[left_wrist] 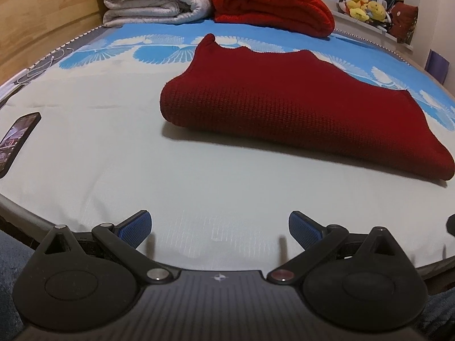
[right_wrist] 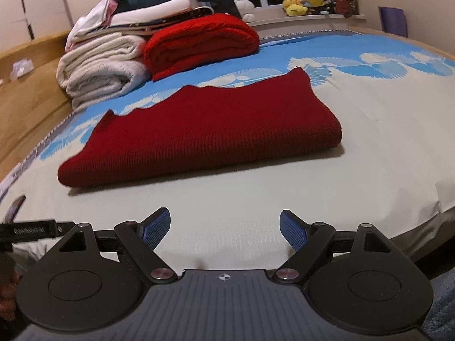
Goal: Fold small clothes
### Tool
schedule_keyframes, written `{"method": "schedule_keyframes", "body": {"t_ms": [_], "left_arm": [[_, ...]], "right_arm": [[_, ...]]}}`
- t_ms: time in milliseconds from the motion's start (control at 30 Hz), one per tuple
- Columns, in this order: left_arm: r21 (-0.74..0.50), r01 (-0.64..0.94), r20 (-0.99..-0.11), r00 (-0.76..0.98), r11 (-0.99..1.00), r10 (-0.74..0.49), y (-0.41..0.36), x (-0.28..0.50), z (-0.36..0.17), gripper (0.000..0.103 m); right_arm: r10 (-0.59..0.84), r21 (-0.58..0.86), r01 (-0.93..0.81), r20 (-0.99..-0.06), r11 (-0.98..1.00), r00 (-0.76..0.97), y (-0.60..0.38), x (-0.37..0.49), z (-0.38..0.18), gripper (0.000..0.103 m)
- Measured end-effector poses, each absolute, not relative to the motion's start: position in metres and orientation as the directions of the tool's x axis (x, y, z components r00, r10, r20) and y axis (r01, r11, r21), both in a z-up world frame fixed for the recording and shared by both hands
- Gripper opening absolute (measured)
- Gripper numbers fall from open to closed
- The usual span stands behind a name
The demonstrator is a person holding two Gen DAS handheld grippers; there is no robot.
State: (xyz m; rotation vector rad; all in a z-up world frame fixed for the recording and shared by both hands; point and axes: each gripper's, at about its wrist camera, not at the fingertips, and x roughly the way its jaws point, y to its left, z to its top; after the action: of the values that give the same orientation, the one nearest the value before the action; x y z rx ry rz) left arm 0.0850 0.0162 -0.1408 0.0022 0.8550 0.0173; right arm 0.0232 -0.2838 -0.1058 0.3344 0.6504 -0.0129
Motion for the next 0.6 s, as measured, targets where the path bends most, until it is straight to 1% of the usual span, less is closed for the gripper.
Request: {"method": "schedule_keyframes", "body": {"t_ms": [167, 367, 600], "left_arm": [[-0.009, -0.018, -0.759, 0.651, 1.000, 0.005, 0.018, 0.093, -0.133, 0.103], [-0.007, 0.001, -0.736, 0.677, 1.000, -0.005, 0.016, 0.112, -0.116, 0.103], [0.010, 0.018, -0.705, 0.709, 1.000, -0.005, 0.008, 0.148, -0.102, 0.103]], "right_arm": [[0.105, 0.345, 0.134, -0.591, 0.929, 0.800, -0.289, 0.027, -0.105, 0.085], [0.110, 0.368, 0.148, -0.596, 0.918, 0.795, -0.292, 0.031, -0.107, 0.086], [0.084, 0.366, 0.179, -0.599, 0.913, 0.797, -0.297, 0.036, -0.108, 0.086]]}}
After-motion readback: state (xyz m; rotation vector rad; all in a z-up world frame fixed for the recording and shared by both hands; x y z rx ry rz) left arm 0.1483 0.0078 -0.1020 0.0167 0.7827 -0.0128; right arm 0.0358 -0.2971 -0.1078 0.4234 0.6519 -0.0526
